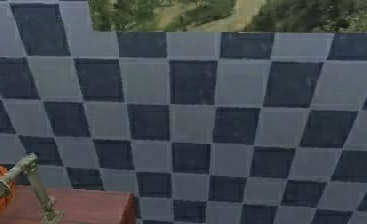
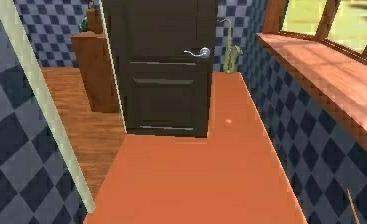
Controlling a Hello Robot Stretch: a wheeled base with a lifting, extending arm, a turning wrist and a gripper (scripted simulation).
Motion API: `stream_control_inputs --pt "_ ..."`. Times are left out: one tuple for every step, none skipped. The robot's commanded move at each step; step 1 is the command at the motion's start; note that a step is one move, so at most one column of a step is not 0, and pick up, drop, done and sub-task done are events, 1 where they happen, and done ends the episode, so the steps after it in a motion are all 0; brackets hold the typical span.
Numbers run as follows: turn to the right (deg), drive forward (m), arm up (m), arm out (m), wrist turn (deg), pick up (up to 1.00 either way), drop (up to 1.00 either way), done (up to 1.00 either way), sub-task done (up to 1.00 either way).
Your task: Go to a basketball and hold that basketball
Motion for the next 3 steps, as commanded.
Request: stream_control_inputs --pt "12.0 0.00 0.00 0.00 0.0 0.00 0.00 0.00 0.00" --pt "0.0 0.35 0.00 0.00 0.0 0.00 0.00 0.00 0.00" --pt "-45.0 0.00 0.00 0.00 0.0 0.00 0.00 0.00 0.00"
